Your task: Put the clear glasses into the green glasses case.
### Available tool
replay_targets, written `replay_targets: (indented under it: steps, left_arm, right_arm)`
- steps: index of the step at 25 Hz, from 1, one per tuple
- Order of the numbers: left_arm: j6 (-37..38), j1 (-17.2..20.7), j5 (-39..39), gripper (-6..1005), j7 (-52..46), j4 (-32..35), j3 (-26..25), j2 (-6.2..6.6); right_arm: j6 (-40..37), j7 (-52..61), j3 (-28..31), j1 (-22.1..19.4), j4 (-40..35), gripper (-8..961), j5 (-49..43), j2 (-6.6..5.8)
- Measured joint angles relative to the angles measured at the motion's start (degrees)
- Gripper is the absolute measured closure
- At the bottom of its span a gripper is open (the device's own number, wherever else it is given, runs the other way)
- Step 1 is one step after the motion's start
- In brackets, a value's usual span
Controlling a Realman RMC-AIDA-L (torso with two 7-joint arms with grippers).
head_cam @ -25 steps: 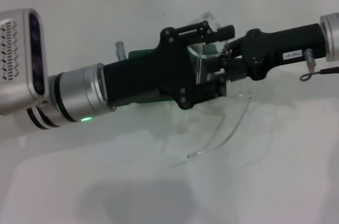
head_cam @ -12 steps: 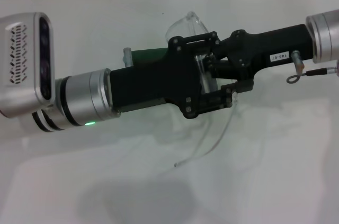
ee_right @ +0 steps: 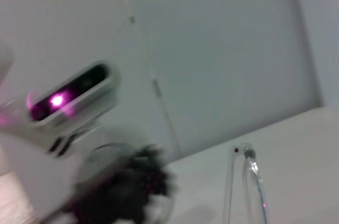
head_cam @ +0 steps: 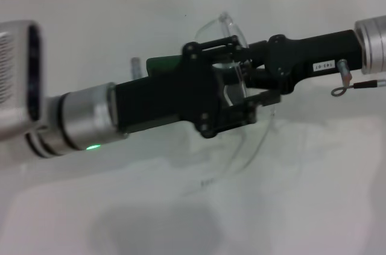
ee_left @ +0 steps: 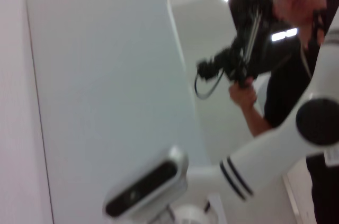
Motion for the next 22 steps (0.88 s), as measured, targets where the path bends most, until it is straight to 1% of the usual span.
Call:
replay_targets:
  steps: [3, 4, 5, 7, 8, 10, 12, 13, 15, 18, 22]
  left_arm:
    - [3.66, 1.67, -1.0, 436, 0.4, -0.48, -0.06, 0.66]
    - [4.44, 2.38, -1.51, 436, 0.38, -0.79, -0.07, 1.11]
    - [4.84, 3.13, -2.32, 436, 0.18, -1.09, -0.08, 1.54]
    - [5.03, 4.75, -4.17, 436, -0.28, -2.05, -0.08, 2.25]
    - [5.02, 5.72, -5.47, 437, -0.59, -2.95, -0.1, 2.49]
    - [4.89, 7.07, -6.67, 437, -1.44, -4.85, -0.09, 2.59]
    - [4.68, 7.56, -6.8, 437, -2.42, -6.48, -0.07, 2.45]
    - [4.56, 7.6, -6.44, 437, -2.94, -7.56, -0.06, 2.18]
    - [4.32, 7.34, -5.28, 438, -3.58, -8.67, -0.03, 1.78]
    - [3.61, 5.73, -1.57, 438, -4.31, -9.01, -0.01, 1.09]
    - [2.84, 1.98, 4.65, 439, -4.31, -8.09, 0.02, -0.11]
  right_arm:
    - [1.22, -0.4, 3.81, -1.49, -0.83, 843, 0.15, 0.04]
    - [0.96, -1.24, 7.63, -3.06, -2.25, 843, 1.27, 0.47]
    - [0.96, -1.24, 7.63, -3.06, -2.25, 843, 1.27, 0.47]
    - [-0.45, -2.33, 9.99, -5.55, -4.43, 843, 5.29, 1.03]
    - [-0.93, -2.74, 10.34, -6.49, -5.13, 843, 7.13, 1.11]
    - [-1.92, -4.12, 10.48, -8.73, -6.25, 843, 12.94, 1.2]
    - [-2.86, -5.9, 10.15, -9.99, -6.12, 843, 18.97, 1.32]
    - [-3.47, -6.59, 10.02, -10.27, -5.94, 843, 21.18, 1.42]
    - [-4.49, -7.13, 9.83, -10.05, -5.57, 843, 22.94, 1.7]
    - [-5.23, -7.31, 9.2, -8.2, -3.93, 843, 23.66, 1.94]
    - [-3.21, -7.9, 5.44, -4.02, 1.03, 843, 23.9, 2.05]
